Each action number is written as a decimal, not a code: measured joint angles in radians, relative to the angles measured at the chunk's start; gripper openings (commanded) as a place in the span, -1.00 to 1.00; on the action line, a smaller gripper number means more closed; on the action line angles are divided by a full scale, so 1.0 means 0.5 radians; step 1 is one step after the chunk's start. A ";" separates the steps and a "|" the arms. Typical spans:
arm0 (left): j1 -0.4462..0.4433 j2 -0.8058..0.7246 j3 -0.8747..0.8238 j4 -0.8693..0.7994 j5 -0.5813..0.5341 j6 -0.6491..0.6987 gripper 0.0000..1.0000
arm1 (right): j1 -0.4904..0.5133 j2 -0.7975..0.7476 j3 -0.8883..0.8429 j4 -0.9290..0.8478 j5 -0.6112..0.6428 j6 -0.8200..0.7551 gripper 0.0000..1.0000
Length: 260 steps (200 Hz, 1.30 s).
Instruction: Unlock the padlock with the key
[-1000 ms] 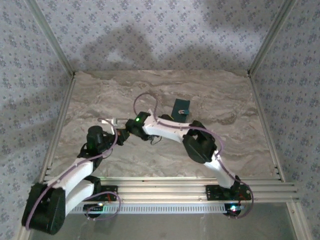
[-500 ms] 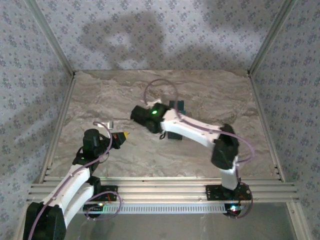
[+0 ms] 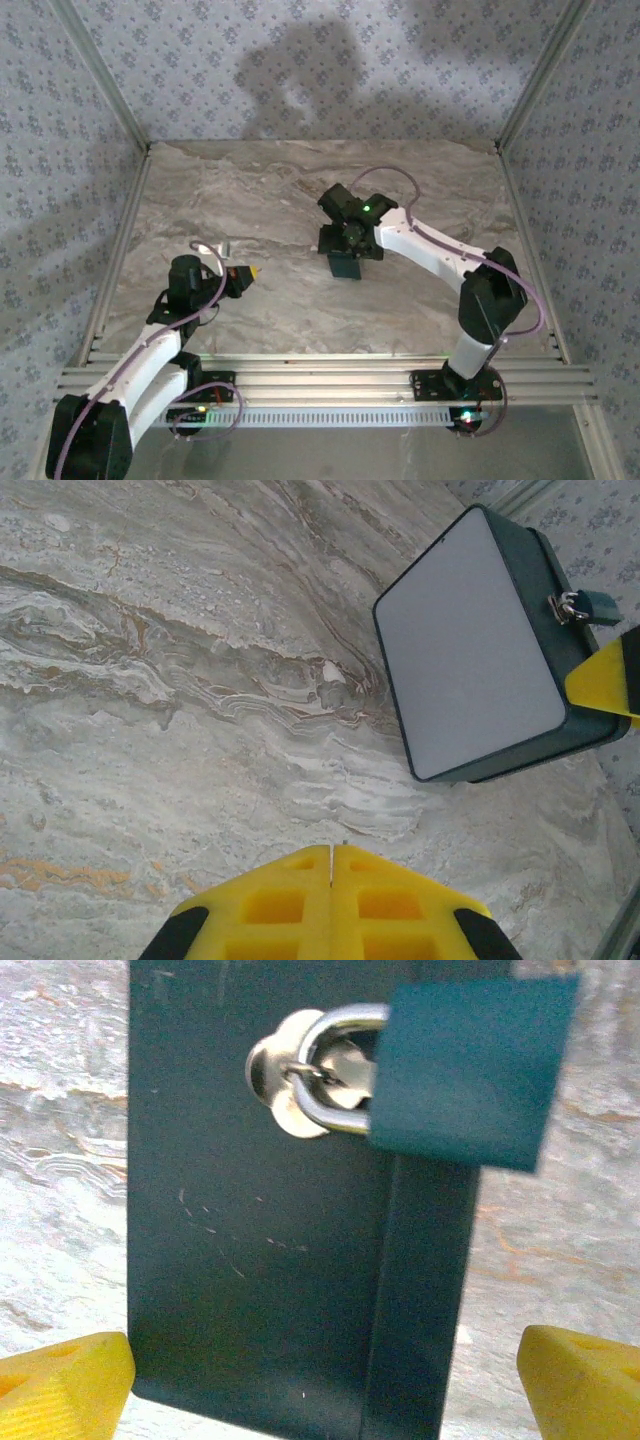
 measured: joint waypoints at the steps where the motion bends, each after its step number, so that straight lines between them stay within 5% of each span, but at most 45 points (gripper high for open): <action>1: 0.000 0.000 0.000 0.000 0.001 -0.001 -1.00 | 0.000 0.002 0.002 0.002 -0.002 0.001 1.00; 68: 0.000 -0.001 0.000 -0.006 0.000 0.001 -1.00 | -0.070 0.280 0.204 0.041 -0.067 -0.040 0.96; 135: 0.000 -0.002 0.000 -0.014 -0.001 0.007 -1.00 | 0.019 0.497 0.482 -0.157 0.121 -0.282 0.89; 220: 0.000 0.014 0.000 -0.011 0.000 0.006 -1.00 | 0.527 0.562 0.127 -0.321 0.746 -0.786 0.99; 260: 0.000 0.090 0.000 0.037 0.087 -0.025 -1.00 | 0.538 0.280 -0.103 -0.185 0.593 -0.903 0.91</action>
